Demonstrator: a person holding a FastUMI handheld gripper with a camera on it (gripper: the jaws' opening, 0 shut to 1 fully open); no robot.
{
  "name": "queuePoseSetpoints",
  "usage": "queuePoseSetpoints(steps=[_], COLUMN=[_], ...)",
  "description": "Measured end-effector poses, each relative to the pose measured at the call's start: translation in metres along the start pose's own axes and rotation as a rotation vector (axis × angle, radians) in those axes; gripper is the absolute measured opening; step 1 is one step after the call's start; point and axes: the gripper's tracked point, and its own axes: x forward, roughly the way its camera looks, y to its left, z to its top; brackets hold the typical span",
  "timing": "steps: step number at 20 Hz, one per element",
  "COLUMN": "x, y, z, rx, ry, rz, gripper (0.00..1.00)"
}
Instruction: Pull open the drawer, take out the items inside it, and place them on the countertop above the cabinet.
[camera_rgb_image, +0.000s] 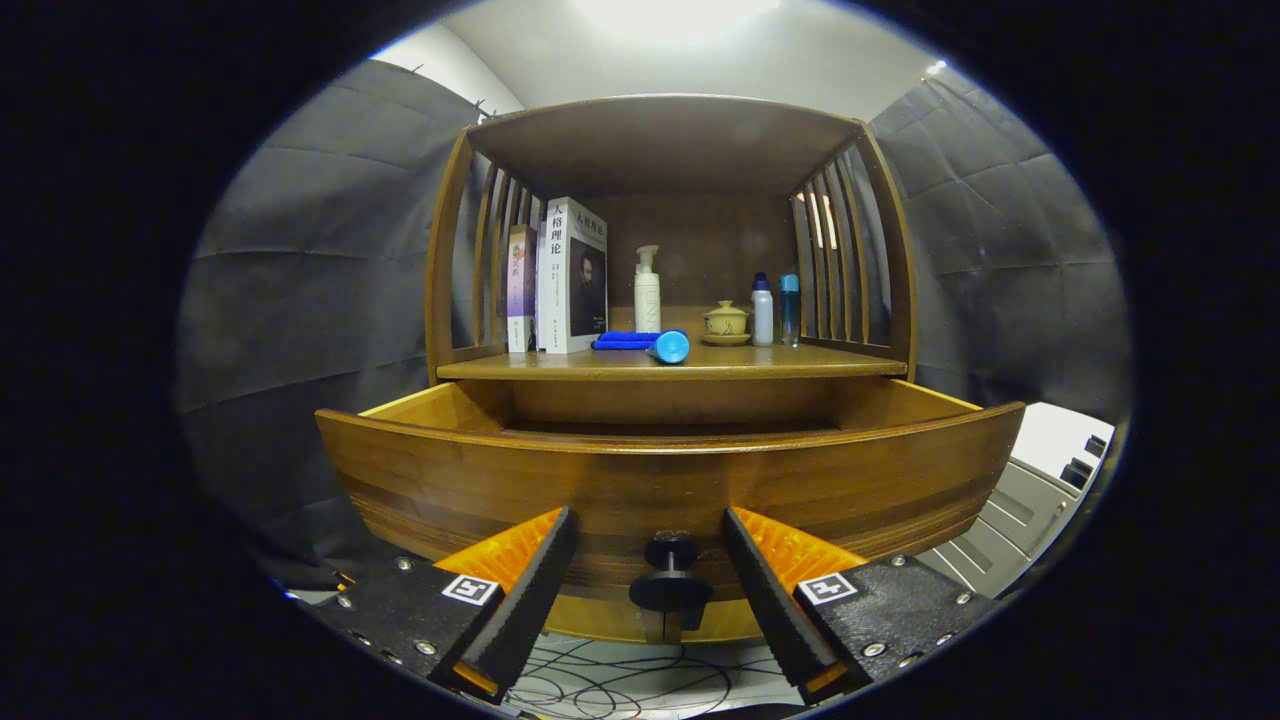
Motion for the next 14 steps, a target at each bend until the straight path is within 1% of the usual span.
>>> queuePoseSetpoints(steps=[2, 5, 8, 10, 14], x=[0.008, 0.018, 0.031, 0.04, 0.058], y=[-0.004, -0.004, -0.004, -0.004, -0.003], z=[0.003, 0.006, 0.007, 0.008, 0.009], rx=[0.002, 0.015, -0.011, -0.024, -0.005], ry=[0.0, -0.012, -0.017, -0.015, -0.01], rz=[-0.01, -0.004, -0.006, 0.003, 0.025], gripper=[0.93, 0.93, 0.93, 0.93, 0.93])
